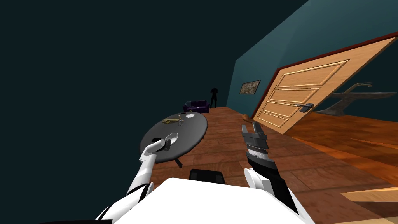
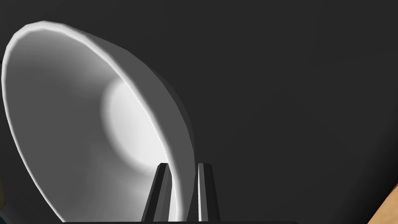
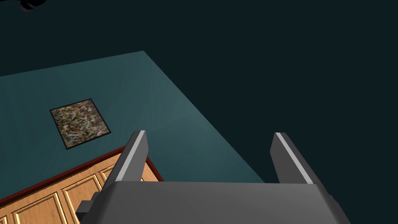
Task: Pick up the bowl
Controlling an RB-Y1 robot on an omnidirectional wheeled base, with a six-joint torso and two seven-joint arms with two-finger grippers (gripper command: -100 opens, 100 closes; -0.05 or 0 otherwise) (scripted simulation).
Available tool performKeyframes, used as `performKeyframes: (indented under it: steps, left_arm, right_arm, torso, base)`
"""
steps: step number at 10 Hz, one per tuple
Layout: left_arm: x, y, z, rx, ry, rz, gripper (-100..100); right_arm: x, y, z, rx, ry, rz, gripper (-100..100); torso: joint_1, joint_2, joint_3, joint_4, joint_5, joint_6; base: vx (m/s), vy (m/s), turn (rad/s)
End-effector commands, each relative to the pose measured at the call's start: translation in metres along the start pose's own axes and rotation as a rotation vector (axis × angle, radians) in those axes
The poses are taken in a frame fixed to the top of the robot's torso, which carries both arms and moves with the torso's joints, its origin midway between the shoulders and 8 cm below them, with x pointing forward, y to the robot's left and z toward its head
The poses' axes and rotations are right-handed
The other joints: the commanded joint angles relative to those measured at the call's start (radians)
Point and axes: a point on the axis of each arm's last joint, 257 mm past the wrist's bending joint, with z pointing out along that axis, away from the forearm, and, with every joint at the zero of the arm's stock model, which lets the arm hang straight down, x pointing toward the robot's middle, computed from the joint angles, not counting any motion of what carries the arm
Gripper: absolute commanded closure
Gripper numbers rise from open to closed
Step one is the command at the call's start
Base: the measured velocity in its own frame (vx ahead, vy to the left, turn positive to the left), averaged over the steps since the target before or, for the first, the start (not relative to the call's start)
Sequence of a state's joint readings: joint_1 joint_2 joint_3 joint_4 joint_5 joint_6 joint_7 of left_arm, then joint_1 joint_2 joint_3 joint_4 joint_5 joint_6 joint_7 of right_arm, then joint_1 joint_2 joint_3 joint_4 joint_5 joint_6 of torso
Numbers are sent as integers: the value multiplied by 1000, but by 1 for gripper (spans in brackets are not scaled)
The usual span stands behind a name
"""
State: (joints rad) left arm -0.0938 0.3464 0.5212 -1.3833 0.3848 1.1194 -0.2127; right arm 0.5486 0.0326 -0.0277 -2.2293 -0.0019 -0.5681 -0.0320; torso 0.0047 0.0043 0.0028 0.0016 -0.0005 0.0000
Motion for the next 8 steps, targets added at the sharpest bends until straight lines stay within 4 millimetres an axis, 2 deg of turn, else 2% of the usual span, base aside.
performKeyframes:
  steps: [1,8]
  left_arm:
    - [0,0,0,-1,-3,-28,100]
    - [5,1,-9,-3,-54,-66,100]
  right_arm:
    - [0,0,0,0,0,0,0]
    - [0,0,0,0,0,0,0]
  torso:
    - [0,0,0,0,0,0]
    - [-4,-1,0,1,-2,0]
  base:
    - [-30,32,0]
    - [-46,49,-109]
